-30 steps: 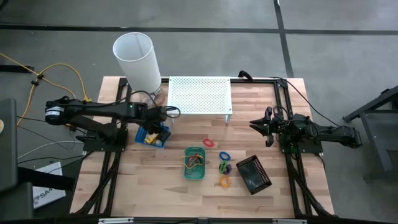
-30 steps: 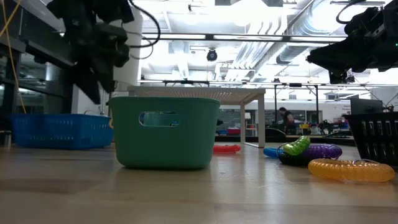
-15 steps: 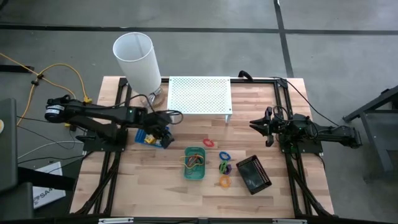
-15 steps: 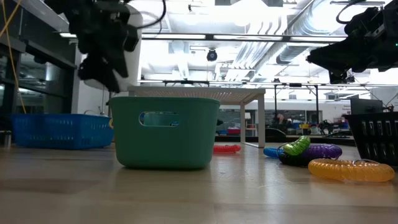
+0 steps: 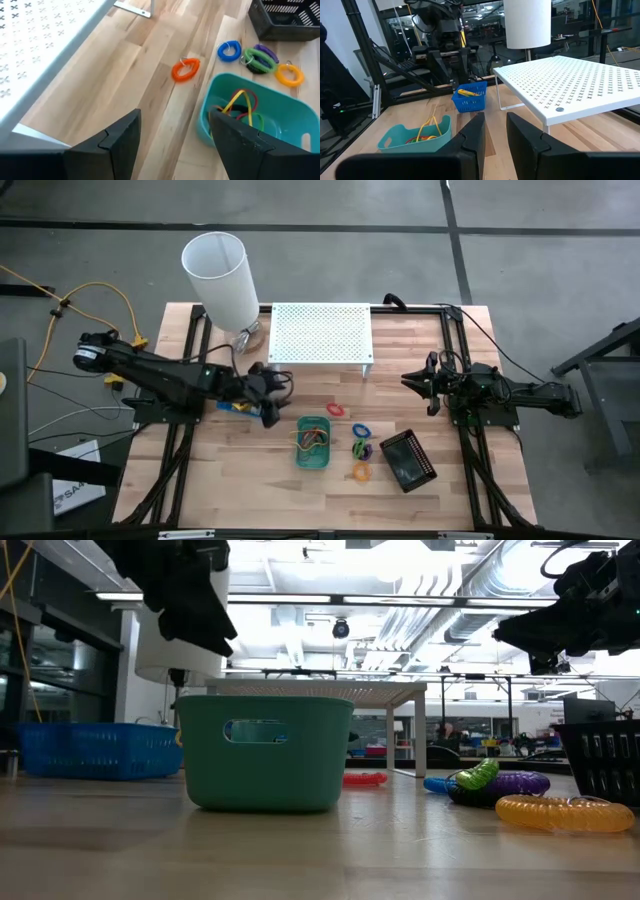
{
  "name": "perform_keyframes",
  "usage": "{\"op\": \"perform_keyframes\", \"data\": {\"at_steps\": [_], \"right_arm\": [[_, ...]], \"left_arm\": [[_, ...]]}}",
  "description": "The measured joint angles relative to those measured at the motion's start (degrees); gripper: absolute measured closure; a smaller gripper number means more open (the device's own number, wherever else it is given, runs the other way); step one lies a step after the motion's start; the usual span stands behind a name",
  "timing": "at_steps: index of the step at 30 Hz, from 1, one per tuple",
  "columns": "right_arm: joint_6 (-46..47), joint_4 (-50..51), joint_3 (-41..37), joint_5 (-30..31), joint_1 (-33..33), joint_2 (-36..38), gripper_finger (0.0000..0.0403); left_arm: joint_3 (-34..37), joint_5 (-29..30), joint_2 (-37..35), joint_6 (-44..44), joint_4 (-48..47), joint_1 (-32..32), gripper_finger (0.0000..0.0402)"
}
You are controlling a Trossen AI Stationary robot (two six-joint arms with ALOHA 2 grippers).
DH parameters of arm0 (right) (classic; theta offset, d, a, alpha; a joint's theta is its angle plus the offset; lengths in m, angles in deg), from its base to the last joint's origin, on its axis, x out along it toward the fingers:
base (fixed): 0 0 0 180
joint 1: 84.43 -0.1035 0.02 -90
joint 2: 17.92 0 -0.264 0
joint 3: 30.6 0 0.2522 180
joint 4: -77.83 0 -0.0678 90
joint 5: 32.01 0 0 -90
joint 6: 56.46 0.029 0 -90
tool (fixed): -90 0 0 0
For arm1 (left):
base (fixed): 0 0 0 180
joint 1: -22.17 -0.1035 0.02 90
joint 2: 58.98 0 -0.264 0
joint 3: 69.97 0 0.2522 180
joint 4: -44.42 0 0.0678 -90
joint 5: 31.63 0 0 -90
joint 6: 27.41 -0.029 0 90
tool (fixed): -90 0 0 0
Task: Pick & Place Office Desk Supplies
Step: Put the blue spiral keychain band into the black bin
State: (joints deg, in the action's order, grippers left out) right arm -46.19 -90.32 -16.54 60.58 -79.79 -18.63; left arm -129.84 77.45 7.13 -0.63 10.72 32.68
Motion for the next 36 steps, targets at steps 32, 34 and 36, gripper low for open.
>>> {"op": "perform_keyframes", "data": {"at_steps": [32,34,36], "right_arm": [[0.0,0.0,0.0,0.0,0.0,0.0,0.0337],[0.0,0.0,0.0,0.0,0.0,0.0,0.0337],[0.0,0.0,0.0,0.0,0.0,0.0,0.0337]], "left_arm": [[0.0,1.3,0.0,0.2,3.9,0.9,0.0172],[0.0,1.3,0.0,0.2,3.9,0.9,0.0172],[0.0,1.3,0.0,0.2,3.8,0.9,0.0172]]}}
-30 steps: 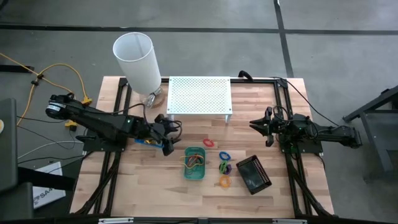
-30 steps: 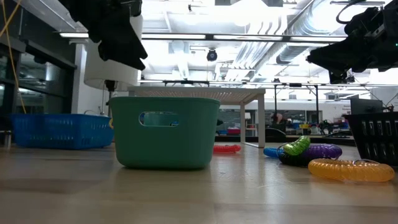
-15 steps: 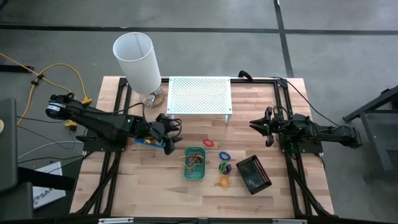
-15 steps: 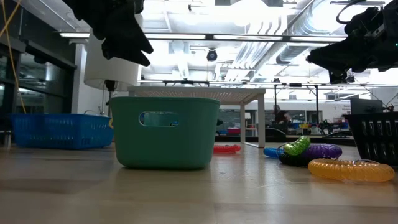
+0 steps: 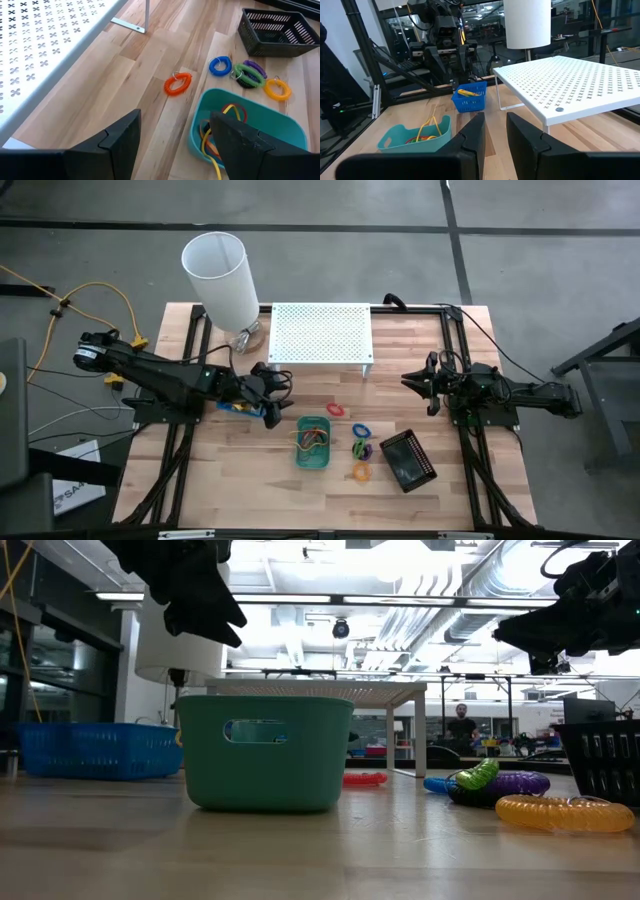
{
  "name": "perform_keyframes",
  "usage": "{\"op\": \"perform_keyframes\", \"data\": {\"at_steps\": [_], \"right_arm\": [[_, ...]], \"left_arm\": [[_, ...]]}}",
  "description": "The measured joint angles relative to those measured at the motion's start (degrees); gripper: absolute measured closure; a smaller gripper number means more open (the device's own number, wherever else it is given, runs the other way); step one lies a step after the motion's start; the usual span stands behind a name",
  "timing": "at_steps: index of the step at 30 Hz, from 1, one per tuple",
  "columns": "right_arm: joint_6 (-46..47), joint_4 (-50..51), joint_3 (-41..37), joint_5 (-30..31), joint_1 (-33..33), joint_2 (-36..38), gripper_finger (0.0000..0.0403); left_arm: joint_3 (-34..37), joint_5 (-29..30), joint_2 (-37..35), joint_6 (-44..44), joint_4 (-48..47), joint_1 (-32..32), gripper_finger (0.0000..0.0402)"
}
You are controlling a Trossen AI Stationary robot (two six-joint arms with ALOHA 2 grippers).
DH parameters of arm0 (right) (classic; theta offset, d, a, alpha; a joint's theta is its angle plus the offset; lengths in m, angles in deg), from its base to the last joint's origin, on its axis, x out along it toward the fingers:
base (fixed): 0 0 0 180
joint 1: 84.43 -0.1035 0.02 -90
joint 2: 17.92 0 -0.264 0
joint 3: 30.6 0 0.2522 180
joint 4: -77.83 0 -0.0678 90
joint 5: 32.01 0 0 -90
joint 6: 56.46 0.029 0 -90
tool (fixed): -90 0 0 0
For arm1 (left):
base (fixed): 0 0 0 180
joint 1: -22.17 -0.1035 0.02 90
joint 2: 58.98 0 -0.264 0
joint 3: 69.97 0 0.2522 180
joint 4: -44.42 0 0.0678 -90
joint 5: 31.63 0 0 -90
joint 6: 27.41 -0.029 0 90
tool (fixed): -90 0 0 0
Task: Pick & Place Office Desk Supplies
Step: Put the blue spiral keychain band into the black bin
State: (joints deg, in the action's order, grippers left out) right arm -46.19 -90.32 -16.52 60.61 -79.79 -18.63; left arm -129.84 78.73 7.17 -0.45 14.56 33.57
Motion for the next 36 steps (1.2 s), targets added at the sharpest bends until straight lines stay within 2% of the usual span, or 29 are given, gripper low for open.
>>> {"op": "perform_keyframes", "data": {"at_steps": [30,36], "right_arm": [[1.1,-0.1,0.0,0.2,0.0,0.0,0.0337],[1.7,-4.6,0.0,-1.9,0.0,0.0,0.0337]], "left_arm": [[0.0,0.0,0.0,0.0,-0.1,0.0,0.0172],[0.0,0.0,0.0,0.0,-0.1,0.0,0.0172]]}}
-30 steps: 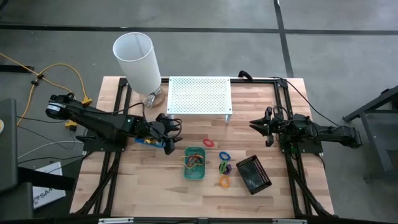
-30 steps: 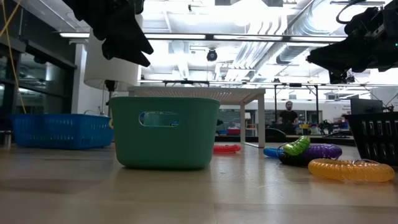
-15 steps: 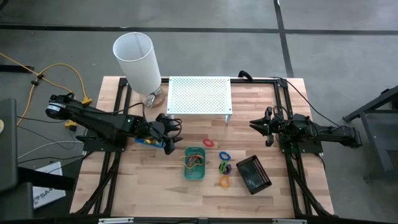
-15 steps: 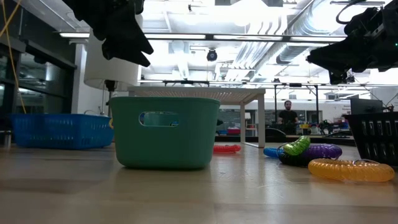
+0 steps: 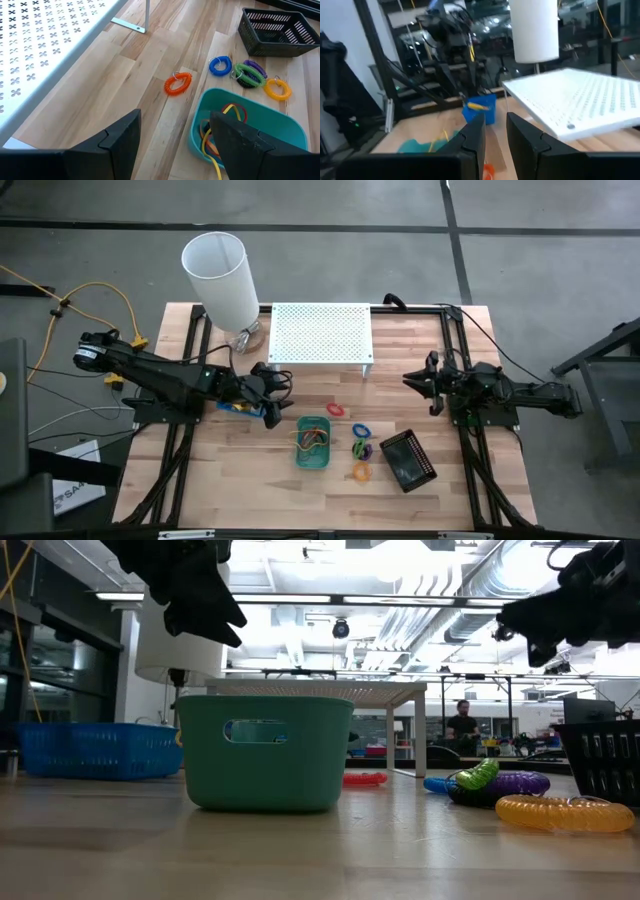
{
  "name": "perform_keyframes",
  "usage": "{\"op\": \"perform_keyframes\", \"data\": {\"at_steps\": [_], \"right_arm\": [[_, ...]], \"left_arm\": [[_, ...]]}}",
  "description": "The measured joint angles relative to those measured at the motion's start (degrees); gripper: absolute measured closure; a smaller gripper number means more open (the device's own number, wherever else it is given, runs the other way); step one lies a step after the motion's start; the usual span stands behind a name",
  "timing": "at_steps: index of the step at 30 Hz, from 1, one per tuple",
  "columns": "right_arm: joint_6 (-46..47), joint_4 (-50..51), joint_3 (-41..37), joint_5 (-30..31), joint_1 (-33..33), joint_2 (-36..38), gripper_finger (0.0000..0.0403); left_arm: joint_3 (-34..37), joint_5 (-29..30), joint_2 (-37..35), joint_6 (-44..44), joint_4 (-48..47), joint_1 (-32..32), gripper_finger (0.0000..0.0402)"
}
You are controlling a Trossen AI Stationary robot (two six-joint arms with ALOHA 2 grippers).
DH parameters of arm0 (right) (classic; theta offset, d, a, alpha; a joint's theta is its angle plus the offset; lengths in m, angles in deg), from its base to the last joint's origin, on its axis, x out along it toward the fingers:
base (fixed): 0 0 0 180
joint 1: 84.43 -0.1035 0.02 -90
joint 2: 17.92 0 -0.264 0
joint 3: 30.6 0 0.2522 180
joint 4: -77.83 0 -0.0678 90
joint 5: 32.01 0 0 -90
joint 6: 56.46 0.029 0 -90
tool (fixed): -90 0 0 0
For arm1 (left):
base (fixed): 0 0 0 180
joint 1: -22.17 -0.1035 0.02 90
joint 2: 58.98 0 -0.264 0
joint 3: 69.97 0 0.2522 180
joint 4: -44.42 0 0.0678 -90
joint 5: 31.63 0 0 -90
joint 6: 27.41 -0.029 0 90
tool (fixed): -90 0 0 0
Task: Pick & Place Office Desk Supplies
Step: Put the blue spiral keychain band into the black bin
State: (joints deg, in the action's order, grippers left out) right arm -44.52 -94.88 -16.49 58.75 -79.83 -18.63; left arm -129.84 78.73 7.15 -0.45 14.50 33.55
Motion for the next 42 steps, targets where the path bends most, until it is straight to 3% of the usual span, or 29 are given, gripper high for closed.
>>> {"op": "perform_keyframes", "data": {"at_steps": [8,26,42], "right_arm": [[-3.2,-1.7,3.7,-0.7,-0.9,-6.3,0.0337],[-4.7,-16.6,14.2,-0.9,-1.0,-35.0,0.0337],[-5.8,-19.1,30.6,-0.9,-2.0,-60.6,0.0337]], "left_arm": [[0.0,0.0,0.0,0.0,0.0,0.0,0.0172],[0.0,0.0,0.0,0.0,0.2,0.0,0.0172],[0.0,0.0,0.0,0.0,0.3,0.0,0.0172]]}}
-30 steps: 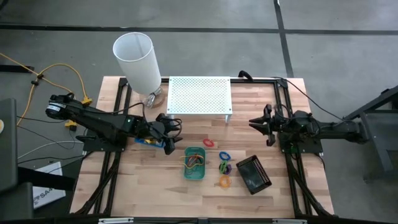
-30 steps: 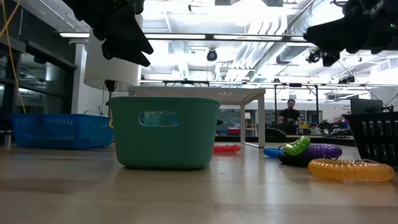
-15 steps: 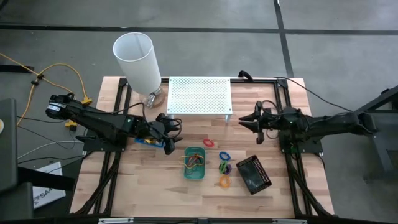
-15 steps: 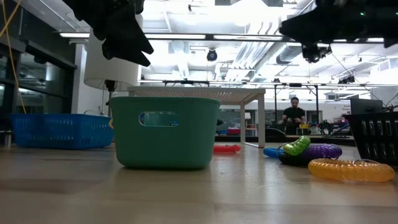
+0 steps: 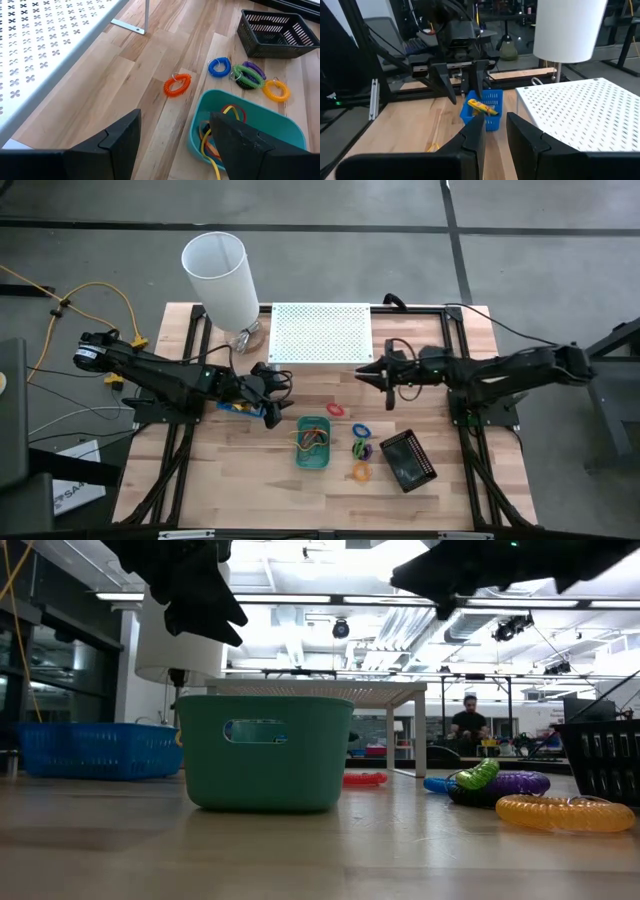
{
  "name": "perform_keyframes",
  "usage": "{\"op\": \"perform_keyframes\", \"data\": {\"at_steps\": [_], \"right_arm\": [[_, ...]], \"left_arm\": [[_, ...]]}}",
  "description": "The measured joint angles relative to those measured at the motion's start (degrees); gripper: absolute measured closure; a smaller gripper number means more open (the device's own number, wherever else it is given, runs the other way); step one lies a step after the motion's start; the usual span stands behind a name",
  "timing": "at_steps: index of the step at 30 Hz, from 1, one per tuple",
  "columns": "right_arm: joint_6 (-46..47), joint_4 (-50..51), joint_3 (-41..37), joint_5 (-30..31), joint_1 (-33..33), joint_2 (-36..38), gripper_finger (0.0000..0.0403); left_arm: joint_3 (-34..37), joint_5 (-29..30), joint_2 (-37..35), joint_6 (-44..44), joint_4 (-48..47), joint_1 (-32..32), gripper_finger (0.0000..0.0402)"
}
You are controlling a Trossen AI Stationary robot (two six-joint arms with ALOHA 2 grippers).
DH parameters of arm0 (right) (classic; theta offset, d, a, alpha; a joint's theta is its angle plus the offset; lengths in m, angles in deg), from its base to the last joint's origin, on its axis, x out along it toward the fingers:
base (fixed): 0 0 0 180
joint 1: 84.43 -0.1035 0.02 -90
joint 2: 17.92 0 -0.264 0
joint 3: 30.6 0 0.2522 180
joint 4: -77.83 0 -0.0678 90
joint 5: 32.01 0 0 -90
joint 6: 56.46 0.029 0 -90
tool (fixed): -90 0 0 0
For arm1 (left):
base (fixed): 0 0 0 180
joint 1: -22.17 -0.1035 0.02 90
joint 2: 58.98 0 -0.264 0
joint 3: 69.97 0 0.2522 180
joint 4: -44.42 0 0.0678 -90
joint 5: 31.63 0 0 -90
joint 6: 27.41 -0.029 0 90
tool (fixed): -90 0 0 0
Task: Pick & Place Office Desk Supplies
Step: Put the blue spiral keychain band into the black bin
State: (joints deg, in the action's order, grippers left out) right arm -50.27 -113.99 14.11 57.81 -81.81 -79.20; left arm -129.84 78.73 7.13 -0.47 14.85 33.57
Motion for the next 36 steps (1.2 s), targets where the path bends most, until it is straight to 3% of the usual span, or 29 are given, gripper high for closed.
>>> {"op": "perform_keyframes", "data": {"at_steps": [13,25,36], "right_arm": [[-0.5,0.2,6.7,-1.8,-0.4,-11.9,0.0337],[-2.9,10.9,6.7,-10.6,-1.8,-13.3,0.0337],[-5.6,20.8,6.7,-9.5,-5.3,-13.3,0.0337]], "left_arm": [[0.0,0.0,0.0,0.0,0.0,0.0,0.0172],[0.0,0.0,0.0,0.0,0.0,0.0,0.0172],[0.0,0.0,0.0,0.0,0.0,0.0,0.0172]]}}
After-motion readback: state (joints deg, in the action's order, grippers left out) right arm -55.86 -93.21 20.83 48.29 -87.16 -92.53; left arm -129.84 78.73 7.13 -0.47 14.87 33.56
